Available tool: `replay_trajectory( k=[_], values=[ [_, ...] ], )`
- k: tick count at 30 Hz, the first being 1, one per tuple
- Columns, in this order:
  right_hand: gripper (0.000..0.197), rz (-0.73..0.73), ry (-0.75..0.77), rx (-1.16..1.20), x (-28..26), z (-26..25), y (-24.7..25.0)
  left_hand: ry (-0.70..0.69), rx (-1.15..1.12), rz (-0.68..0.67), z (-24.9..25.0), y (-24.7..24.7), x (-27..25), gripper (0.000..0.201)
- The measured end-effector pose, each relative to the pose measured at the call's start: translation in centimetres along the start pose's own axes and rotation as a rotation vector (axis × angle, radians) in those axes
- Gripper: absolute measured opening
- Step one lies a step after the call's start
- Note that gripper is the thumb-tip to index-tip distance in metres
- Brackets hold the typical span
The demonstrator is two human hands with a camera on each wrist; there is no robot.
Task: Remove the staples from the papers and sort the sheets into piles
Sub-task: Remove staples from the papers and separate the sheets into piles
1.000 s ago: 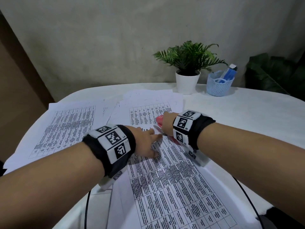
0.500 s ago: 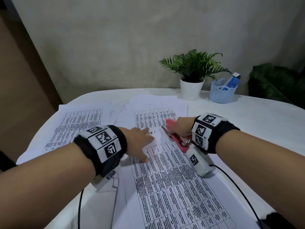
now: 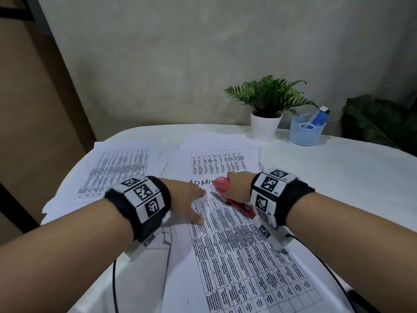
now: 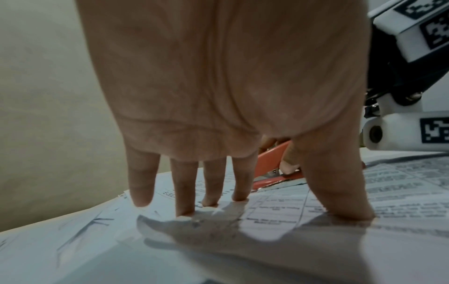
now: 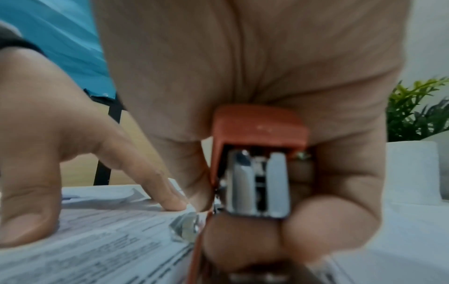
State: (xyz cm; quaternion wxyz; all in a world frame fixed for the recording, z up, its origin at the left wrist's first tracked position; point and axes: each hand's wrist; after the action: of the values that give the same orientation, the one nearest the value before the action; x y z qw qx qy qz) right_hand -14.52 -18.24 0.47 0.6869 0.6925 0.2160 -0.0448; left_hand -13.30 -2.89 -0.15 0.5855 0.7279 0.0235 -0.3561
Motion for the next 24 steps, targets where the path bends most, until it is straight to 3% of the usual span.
replay_trajectory(
  k=[6,11,19,24],
  values=[
    [0.035,0.018,0.012,-0.097,1.7,-1.1,-0.4,0.024,-0.053,0.002,0.0,-0.1,0.1,0.083],
    [0.036,0.027,-0.035,-0.114,2.5,-2.0,-0.6,0.054,-0.033,-0.003,0.3,-0.1,-0.1,0.07],
    [0.042,0.056,-0.051,0.039,2.0,-0.8,0.0,0.039,0.095,0.0,0.0,-0.6,0.2,0.081],
    [0.038,0.062,-0.015,-0.026,1.8,-1.0,0.1,0.02,0.123,0.007,-0.1,-1.1,0.5,0.082]
  ],
)
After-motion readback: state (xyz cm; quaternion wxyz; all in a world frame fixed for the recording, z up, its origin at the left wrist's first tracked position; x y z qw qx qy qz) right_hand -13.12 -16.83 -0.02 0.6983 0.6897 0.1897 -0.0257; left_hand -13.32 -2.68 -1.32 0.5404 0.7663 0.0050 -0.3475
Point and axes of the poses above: each hand's wrist, its own x-axis towards the middle knuckle, its own y-axis out of the back of the hand, z = x × y, and after that the axes turned 3 degrees about x, right-handed
